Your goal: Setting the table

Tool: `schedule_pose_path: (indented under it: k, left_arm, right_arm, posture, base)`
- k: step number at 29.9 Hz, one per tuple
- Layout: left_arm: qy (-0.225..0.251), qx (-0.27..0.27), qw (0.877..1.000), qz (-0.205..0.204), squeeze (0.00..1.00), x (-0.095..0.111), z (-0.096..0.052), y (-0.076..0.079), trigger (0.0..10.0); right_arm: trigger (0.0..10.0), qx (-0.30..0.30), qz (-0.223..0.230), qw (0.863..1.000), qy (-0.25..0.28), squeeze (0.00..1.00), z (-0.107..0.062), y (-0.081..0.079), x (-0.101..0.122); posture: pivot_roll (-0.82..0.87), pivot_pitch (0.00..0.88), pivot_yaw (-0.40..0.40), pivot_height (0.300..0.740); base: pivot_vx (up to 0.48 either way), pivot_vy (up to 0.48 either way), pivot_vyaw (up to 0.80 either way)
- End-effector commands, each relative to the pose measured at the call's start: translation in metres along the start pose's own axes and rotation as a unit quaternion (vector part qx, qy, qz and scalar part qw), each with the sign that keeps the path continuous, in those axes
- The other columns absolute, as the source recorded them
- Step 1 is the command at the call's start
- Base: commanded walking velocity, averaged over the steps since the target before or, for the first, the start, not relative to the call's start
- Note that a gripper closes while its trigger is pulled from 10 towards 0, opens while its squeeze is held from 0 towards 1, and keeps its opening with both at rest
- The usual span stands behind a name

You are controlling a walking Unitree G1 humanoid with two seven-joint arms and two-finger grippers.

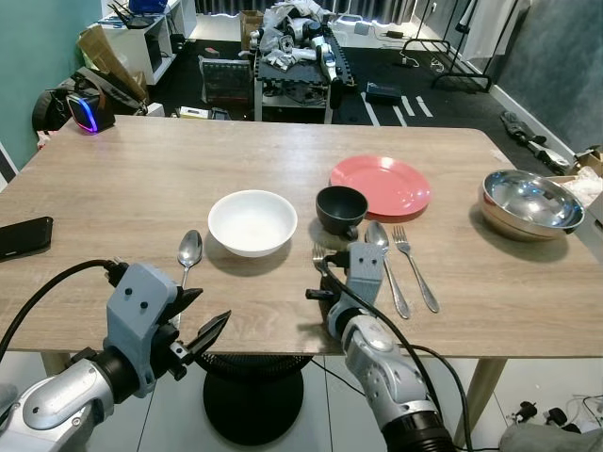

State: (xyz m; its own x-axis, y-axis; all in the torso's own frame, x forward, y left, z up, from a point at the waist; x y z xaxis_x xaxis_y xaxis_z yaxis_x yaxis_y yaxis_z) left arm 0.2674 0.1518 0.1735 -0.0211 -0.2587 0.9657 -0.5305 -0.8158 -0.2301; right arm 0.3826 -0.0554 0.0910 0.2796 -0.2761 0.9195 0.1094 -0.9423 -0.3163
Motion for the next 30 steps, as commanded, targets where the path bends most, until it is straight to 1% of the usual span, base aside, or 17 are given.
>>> schedule_pose_path:
  k: [1, 7, 8, 9, 11, 12, 13, 14, 16, 20, 22, 23, 24, 25, 26, 28, 30]
  left_arm:
    - [-0.003, -0.005, 1.0, -0.002, 0.0, -0.001, 0.001, 0.003, 10.0]
    - [-0.005, -0.005, 1.0, -0.002, 0.0, -0.001, 0.001, 0.002, 10.0]
    - [-0.005, -0.004, 1.0, -0.002, 0.0, -0.001, 0.002, 0.002, 10.0]
    - [-0.005, -0.004, 1.0, -0.002, 0.0, -0.002, 0.002, 0.002, 10.0]
    - [-0.005, -0.002, 1.0, -0.003, 0.0, -0.002, 0.002, 0.001, 10.0]
    - [-0.004, -0.002, 1.0, -0.003, 0.0, -0.003, 0.004, 0.002, 10.0]
    - [-0.004, -0.002, 1.0, -0.003, 0.0, -0.003, 0.004, 0.002, 10.0]
    - [-0.002, 0.002, 1.0, -0.002, 0.0, -0.003, 0.007, 0.001, 10.0]
    - [0.005, 0.025, 1.0, -0.004, 0.0, -0.002, 0.014, -0.005, 10.0]
    - [0.006, 0.034, 0.999, -0.003, 0.0, -0.002, 0.017, -0.008, 10.0]
    - [0.012, 0.075, 0.997, -0.011, 0.0, -0.001, 0.026, -0.017, 10.0]
    - [0.012, 0.075, 0.997, -0.011, 0.0, -0.001, 0.026, -0.017, 10.0]
    - [0.013, 0.099, 0.995, -0.025, 0.0, -0.001, 0.032, -0.021, 10.0]
    - [0.012, 0.116, 0.993, -0.036, 0.0, -0.003, 0.037, -0.022, 10.0]
    - [0.012, 0.116, 0.993, -0.036, 0.0, -0.003, 0.037, -0.022, 10.0]
    - [0.01, 0.129, 0.991, -0.042, 0.0, -0.005, 0.046, -0.018, 10.0]
    - [0.009, 0.135, 0.99, -0.039, 0.0, -0.006, 0.05, -0.017, 10.0]
  right_arm:
    - [10.0, 0.013, 0.023, 1.0, -0.002, 1.0, 0.0, -0.013, -0.002]
    - [10.0, 0.023, 0.039, 0.999, 0.009, 1.0, -0.004, -0.015, 0.008]
    - [10.0, 0.026, 0.041, 0.999, 0.014, 0.74, -0.005, -0.015, 0.012]
    - [10.0, 0.029, 0.046, 0.998, 0.024, 0.0, -0.008, -0.014, 0.019]
    - [10.0, 0.035, 0.054, 0.997, 0.041, 0.0, -0.014, -0.012, 0.03]
    - [10.0, 0.039, 0.044, 0.996, 0.066, 0.0, -0.021, -0.006, 0.044]
    - [10.0, 0.039, 0.044, 0.996, 0.066, 0.0, -0.021, -0.006, 0.044]
    - [10.0, 0.045, 0.026, 0.994, 0.1, 0.0, -0.031, 0.0, 0.06]
    - [10.0, 0.051, 0.01, 0.988, 0.145, 0.0, -0.042, 0.004, 0.081]
    - [10.0, 0.052, 0.008, 0.986, 0.158, 0.0, -0.045, 0.005, 0.086]
    - [10.0, 0.048, -0.01, 0.977, 0.208, 0.0, -0.06, 0.013, 0.109]
    - [10.0, 0.048, -0.01, 0.977, 0.208, 0.0, -0.06, 0.013, 0.109]
    - [10.0, 0.041, -0.026, 0.973, 0.224, 0.0, -0.066, 0.017, 0.115]
    - [10.0, 0.03, -0.028, 0.973, 0.229, 0.0, -0.069, 0.023, 0.115]
    - [10.0, 0.03, -0.028, 0.973, 0.229, 0.0, -0.069, 0.023, 0.115]
    - [10.0, -0.001, -0.026, 0.975, 0.219, 0.0, -0.069, 0.038, 0.106]
    - [10.0, -0.02, -0.021, 0.977, 0.213, 0.0, -0.07, 0.047, 0.101]
  posture:
    - [0.08, 0.04, 0.014, 0.74]
    - [0.08, 0.038, 0.015, 0.74]
    - [0.07, 0.037, 0.015, 0.74]
    - [0.07, 0.035, 0.015, 0.74]
    - [0.07, 0.033, 0.016, 0.74]
    - [0.06, 0.026, 0.019, 0.74]
    - [0.06, 0.026, 0.019, 0.74]
    - [0.06, 0.023, 0.021, 0.74]
    - [0.04, 0.014, 0.026, 0.74]
    - [0.03, 0.003, 0.034, 0.74]
    - [0.02, 0.0, 0.042, 0.74]
    - [0.02, 0.0, 0.042, 0.74]
    - [0.02, 0.0, 0.047, 0.74]
    - [0.01, 0.0, 0.056, 0.74]
    - [0.01, 0.0, 0.056, 0.74]
    - [-0.01, 0.0, 0.075, 0.74]
    - [-0.01, 0.0, 0.079, 0.74]
  base:
    - [0.0, 0.0, 0.0]
    - [0.0, 0.0, 0.0]
    - [0.0, 0.0, 0.0]
    - [0.0, 0.0, 0.0]
    - [0.0, 0.0, 0.0]
    - [0.0, 0.0, 0.0]
    - [0.0, 0.0, 0.0]
    - [0.0, 0.0, 0.0]
    - [0.0, 0.0, 0.0]
    - [0.0, 0.0, 0.0]
    - [0.0, 0.0, 0.0]
    - [0.0, 0.0, 0.0]
    - [0.0, 0.0, 0.0]
    - [0.0, 0.0, 0.0]
    - [0.0, 0.0, 0.0]
    - [0.0, 0.0, 0.0]
    - [0.0, 0.0, 0.0]
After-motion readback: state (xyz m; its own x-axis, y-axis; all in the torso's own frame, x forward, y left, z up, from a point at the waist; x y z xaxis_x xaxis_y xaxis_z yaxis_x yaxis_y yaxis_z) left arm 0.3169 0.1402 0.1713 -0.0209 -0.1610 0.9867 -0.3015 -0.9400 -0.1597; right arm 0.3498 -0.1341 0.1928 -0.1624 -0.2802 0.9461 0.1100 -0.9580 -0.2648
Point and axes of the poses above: a point about 5 cm out from each wrist's last joint towards the gripper, its own z axis pointing out of the wrist towards the gripper, its own x axis along the axis of the wrist's last joint, y = z × x, the point moved 6 cm from there along z, pointing out of the wrist towards the gripper, and after that the axes turned 3 degrees about z, right-handed, at the moved point
